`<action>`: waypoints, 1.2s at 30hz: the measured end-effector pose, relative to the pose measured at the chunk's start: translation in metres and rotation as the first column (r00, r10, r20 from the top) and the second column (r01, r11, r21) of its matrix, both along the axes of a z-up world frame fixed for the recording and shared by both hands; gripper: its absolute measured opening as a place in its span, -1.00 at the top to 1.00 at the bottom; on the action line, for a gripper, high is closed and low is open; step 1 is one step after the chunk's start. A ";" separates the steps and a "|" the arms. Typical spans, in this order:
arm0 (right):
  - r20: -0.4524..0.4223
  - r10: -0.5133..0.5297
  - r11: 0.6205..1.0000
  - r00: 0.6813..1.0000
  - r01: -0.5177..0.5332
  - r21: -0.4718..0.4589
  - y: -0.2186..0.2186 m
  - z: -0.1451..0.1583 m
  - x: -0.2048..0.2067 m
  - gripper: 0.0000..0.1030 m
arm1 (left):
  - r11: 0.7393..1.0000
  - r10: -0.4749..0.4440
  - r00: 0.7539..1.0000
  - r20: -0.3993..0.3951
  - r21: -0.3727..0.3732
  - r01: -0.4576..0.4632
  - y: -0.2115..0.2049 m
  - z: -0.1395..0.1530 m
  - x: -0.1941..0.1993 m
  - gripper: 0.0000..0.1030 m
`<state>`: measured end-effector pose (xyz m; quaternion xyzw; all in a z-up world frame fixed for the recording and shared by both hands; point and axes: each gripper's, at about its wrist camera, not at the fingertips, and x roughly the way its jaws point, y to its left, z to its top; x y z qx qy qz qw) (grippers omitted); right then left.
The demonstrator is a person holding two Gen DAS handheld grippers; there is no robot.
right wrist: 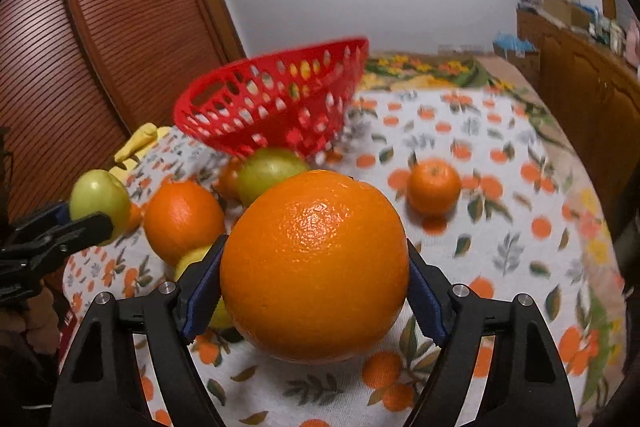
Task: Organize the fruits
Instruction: 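Grasp the large orange with the right gripper and lift it, then carry the large orange into the red basket with the right gripper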
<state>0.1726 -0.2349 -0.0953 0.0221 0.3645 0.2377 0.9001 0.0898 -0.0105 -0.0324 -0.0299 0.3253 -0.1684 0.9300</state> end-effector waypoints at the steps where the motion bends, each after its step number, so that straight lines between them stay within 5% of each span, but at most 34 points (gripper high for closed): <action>1: 0.018 0.007 1.000 1.000 -0.007 0.001 0.001 0.005 0.000 -0.60 | 1.000 0.004 1.000 0.004 -0.001 -0.004 0.001 0.002 0.001 0.03; 19: 0.150 0.132 0.990 0.980 -0.124 -0.062 0.048 0.073 0.055 -0.60 | 0.998 0.053 0.996 0.072 0.032 -0.056 0.029 0.032 0.032 0.03; 36: 0.021 0.237 0.939 0.971 -0.223 -0.262 0.110 0.040 0.123 -0.60 | 0.995 0.071 0.995 0.072 0.060 -0.075 0.049 0.031 0.066 0.03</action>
